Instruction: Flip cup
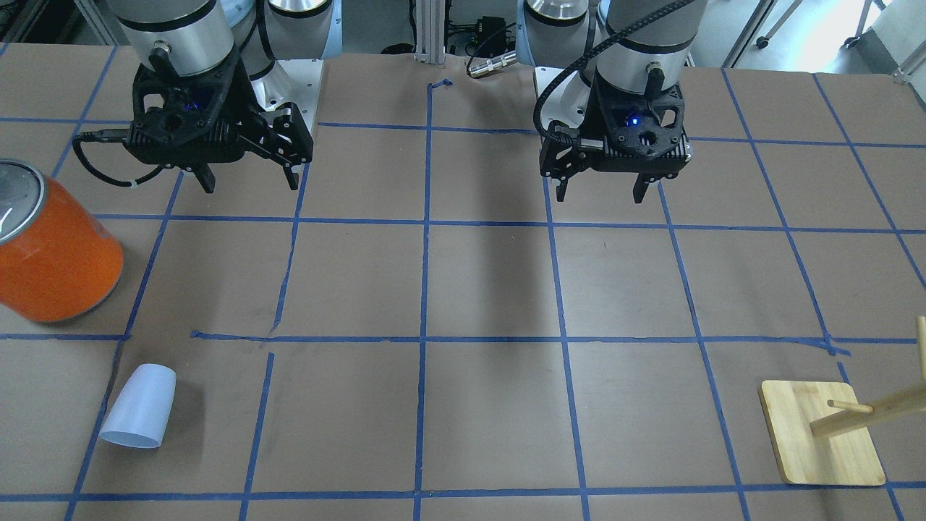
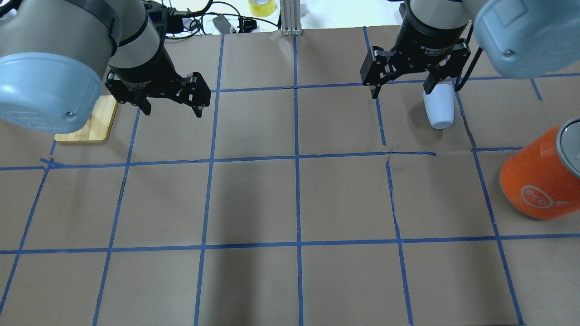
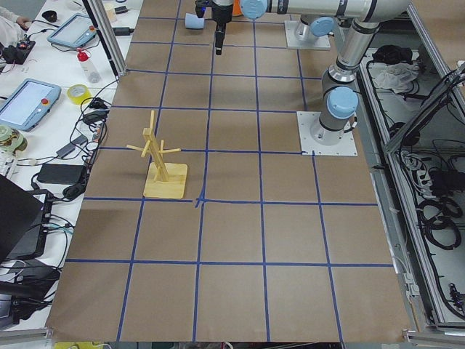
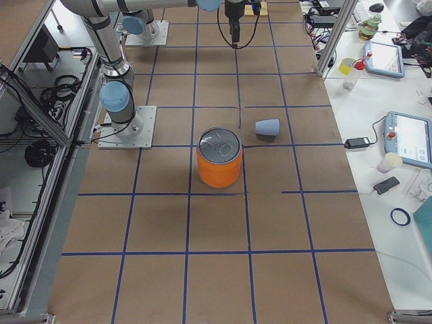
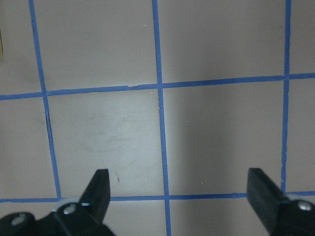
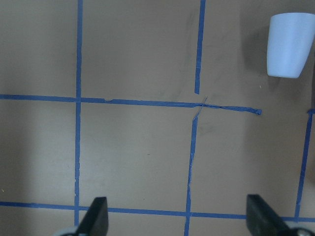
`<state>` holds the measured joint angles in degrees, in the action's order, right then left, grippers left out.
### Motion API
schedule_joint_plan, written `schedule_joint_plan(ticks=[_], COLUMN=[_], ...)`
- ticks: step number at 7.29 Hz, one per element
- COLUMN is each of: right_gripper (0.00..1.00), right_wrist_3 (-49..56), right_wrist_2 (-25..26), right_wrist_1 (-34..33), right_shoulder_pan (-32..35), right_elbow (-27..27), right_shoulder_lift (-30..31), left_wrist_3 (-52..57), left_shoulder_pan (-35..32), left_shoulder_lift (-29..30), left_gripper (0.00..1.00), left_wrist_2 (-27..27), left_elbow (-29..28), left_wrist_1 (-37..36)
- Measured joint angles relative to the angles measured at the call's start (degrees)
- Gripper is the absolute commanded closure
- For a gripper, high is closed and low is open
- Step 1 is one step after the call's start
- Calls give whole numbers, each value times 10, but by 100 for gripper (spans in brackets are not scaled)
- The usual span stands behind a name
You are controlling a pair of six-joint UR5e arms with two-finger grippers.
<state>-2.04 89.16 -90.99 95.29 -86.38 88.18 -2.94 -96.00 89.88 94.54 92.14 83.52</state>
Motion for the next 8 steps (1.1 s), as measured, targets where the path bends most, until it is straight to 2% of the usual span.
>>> schedule_joint_plan(ticks=[8], right_gripper=[0], right_wrist_3=[-1], right_wrist_2=[5], right_wrist_1=[11], right_shoulder_pan=[-5], right_elbow=[5], right_shoulder_lift=[-1], left_wrist_3=[4], left_shoulder_pan=[8], left_shoulder_lift=[-2], left_gripper=[0], left_wrist_2=[-14], left_elbow=[-7], left_wrist_1=[12])
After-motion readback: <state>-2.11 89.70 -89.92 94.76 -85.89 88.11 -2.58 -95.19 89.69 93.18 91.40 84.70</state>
